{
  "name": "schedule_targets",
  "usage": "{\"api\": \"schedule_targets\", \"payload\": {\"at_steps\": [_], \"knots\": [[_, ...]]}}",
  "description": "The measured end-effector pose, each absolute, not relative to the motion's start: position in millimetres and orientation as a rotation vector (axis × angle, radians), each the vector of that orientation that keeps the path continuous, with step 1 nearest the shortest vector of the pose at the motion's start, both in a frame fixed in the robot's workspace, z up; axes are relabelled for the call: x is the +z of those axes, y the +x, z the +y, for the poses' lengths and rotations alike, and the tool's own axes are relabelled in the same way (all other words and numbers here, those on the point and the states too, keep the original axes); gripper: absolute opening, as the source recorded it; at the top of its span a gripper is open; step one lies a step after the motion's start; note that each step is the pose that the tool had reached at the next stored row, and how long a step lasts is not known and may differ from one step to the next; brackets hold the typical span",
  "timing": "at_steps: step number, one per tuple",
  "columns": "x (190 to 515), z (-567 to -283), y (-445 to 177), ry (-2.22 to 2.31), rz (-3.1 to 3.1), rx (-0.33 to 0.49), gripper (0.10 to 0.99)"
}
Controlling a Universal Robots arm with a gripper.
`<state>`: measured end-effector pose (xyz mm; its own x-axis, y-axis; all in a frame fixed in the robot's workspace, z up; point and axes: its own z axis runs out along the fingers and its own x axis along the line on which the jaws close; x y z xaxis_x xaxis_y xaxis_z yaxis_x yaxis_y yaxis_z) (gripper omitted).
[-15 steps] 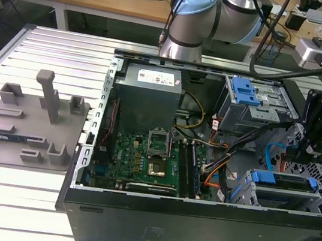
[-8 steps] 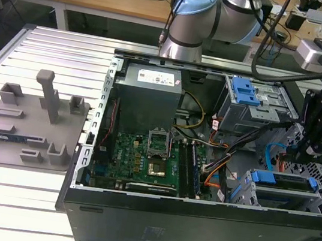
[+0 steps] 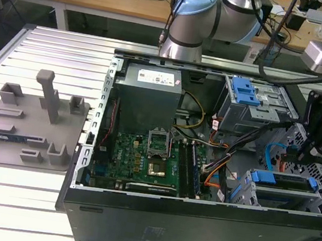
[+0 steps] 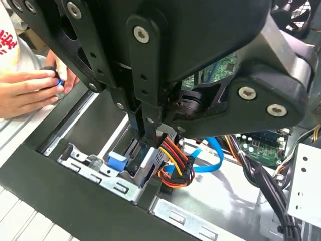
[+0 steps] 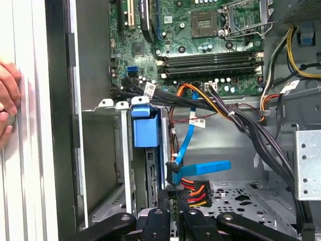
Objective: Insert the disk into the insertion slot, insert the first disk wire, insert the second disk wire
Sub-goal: 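Insert the first disk wire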
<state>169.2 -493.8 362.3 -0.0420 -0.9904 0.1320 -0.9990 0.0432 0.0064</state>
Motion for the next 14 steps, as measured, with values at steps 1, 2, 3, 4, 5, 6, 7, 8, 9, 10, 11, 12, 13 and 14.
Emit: {"api": "schedule_targets", "payload": {"at_steps": [1,2,3,4,5,6,7,8,9,10,11,12,13,14], "knots": [[362,-495,170,2.105,-2.197,0.126,0.169],[362,-496,171,2.113,-2.205,0.110,0.169],[362,-498,171,2.120,-2.212,0.096,0.169],[362,-500,171,2.125,-2.217,0.085,0.169],[362,-504,171,2.135,-2.226,0.064,0.169],[362,-506,171,2.141,-2.232,0.051,0.169],[362,-508,171,2.147,-2.238,0.037,0.169],[362,-511,171,2.156,-2.248,0.016,0.169],[362,-512,171,2.159,-2.251,0.009,0.169],[362,-512,171,2.159,-2.251,0.008,0.169],[362,-512,171,2.160,-2.252,0.008,0.169],[362,-512,171,2.160,-2.252,0.007,0.169],[362,-512,171,2.160,-2.252,0.006,0.169],[362,-512,171,2.161,-2.253,0.006,0.169]]}}
